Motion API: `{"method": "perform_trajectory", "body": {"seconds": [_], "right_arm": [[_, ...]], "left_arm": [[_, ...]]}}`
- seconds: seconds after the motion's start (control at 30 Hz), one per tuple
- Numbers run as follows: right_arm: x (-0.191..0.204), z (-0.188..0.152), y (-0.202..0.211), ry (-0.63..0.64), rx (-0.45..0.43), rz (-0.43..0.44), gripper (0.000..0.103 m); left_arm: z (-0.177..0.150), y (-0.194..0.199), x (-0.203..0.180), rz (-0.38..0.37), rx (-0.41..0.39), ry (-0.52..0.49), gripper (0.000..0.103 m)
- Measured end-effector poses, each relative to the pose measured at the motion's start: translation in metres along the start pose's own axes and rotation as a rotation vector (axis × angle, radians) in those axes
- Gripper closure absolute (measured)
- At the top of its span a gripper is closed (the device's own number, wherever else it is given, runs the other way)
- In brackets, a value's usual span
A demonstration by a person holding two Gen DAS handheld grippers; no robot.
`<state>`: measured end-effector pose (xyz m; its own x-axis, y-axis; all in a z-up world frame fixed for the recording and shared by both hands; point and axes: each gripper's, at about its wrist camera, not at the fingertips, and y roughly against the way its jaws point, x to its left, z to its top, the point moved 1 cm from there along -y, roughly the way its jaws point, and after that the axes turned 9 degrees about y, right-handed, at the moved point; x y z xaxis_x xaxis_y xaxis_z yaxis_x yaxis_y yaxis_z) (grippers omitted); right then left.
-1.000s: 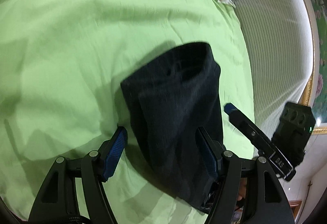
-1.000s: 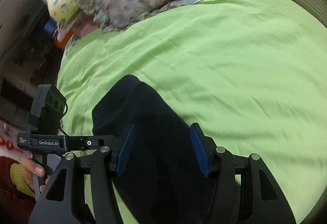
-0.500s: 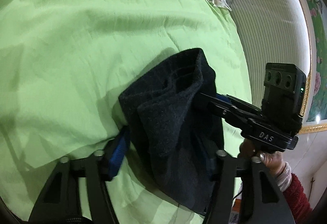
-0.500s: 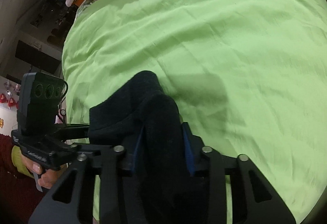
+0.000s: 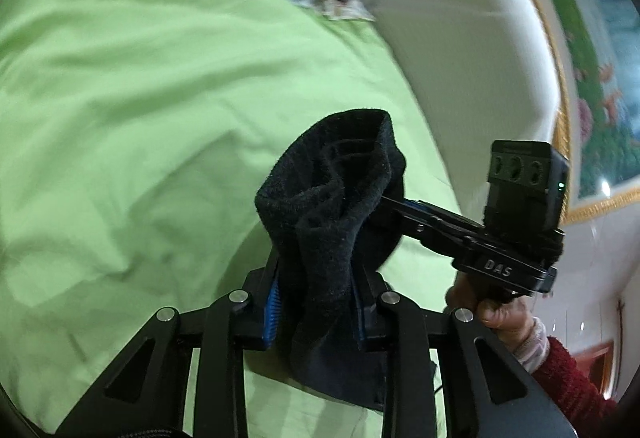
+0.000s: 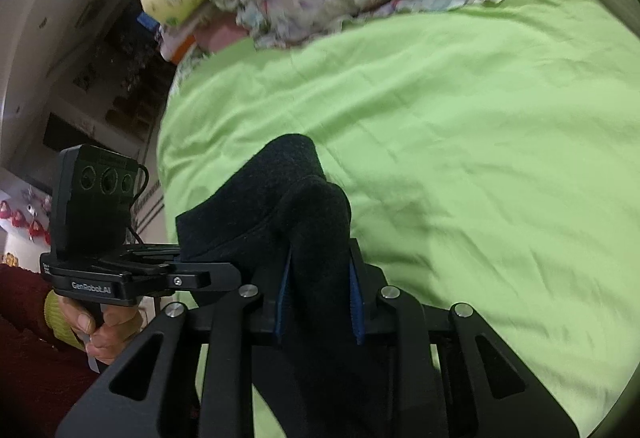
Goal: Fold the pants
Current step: 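Grasp the folded end of the pants with both grippers and lift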
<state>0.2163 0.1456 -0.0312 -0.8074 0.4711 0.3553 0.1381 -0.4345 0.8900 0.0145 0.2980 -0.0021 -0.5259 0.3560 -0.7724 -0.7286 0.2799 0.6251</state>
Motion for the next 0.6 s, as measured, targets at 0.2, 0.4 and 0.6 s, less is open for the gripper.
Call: {"method": "perform_trajectory", "body": {"seconds": [0.2,0.4,0.6], "right_arm": [[0.007,-0.024,0.047,-0.028,-0.095,-0.036,0.077],[0.007,-0.069,0.094,-0.085,-0.179,-0.079,0.077],[0.004,-0.122,0.133,-0.156,-0.24,-0.131,0.077]], "left_arm": [[-0.019,0.005,-0.047,-0.037,0.027,-0.113,0.076],[-0.058,0.008,-0.088,-0.078,0.093,-0.225,0.077],[-0.106,-0.006,-0.128,-0.099,0.184,-0.346,0.077]]}}
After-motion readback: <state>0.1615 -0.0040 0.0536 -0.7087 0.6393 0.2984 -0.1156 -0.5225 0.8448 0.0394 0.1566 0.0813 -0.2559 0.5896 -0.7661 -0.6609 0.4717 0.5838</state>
